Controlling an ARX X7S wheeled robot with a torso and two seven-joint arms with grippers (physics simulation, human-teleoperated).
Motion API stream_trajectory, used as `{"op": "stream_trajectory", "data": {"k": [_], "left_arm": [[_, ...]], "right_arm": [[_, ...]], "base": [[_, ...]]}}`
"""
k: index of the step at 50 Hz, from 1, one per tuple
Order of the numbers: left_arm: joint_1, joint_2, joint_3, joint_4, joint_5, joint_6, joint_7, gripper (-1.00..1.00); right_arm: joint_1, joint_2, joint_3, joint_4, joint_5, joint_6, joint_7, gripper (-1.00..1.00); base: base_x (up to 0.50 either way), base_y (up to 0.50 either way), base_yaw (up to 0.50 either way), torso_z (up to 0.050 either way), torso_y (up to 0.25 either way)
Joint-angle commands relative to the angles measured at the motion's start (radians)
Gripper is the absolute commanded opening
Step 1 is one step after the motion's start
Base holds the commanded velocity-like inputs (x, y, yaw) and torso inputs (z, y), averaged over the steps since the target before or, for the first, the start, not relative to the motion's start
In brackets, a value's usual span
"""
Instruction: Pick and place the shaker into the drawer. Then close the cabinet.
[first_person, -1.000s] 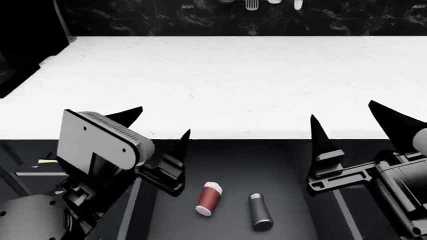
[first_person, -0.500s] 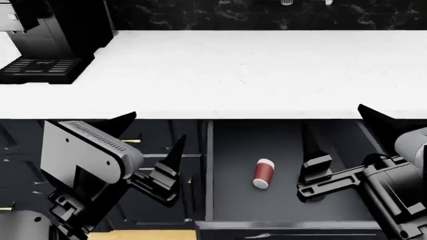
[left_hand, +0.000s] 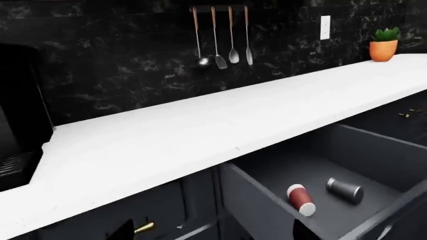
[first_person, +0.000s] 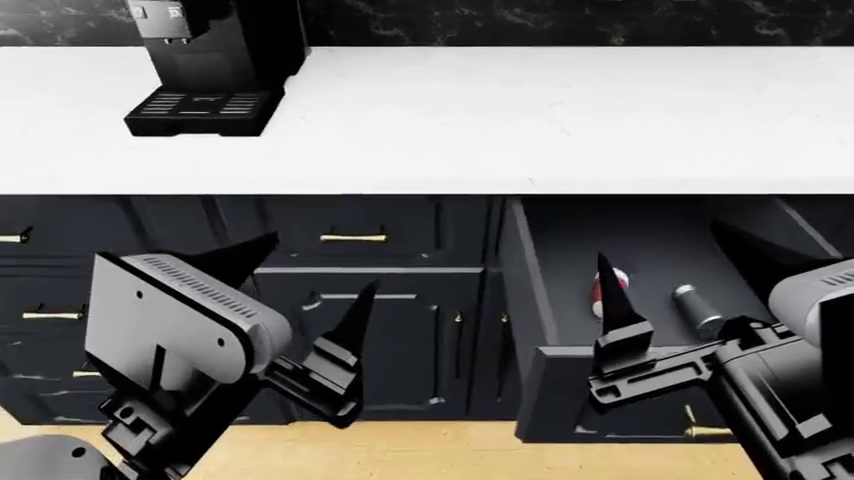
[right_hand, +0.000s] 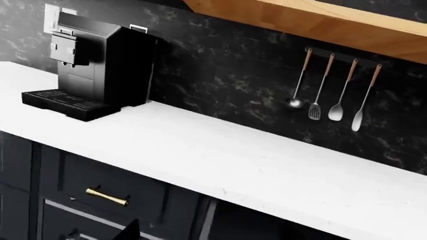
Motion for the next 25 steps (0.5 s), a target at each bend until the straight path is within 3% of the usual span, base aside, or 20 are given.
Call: {"op": "stream_trajectory", "data": {"k": [1,23,25], "left_arm": [[0.009,0.001,0.002,0.000,0.004,0.003,0.000,1.00],[0.041,0.003,0.012,-0.004,0.026,0.020,0.007,1.00],[0.042,0.007,0.013,-0.013,0.029,0.019,0.005,1.00]], "right_arm": [[-0.010,-0.003,-0.003,0.000,-0.003,-0.010,0.000,1.00],[-0.012,-0.003,-0.039,0.000,-0.024,0.036,0.000,1.00],[-0.030,-0.003,-0.022,0.000,-0.020,0.058,0.000,1.00]], "base": [[-0.34,0.50,0.00,0.000,0.000],[-0.28,0.50,0.00,0.000,0.000],[0.00,0.00,0.00,0.000,0.000]]}}
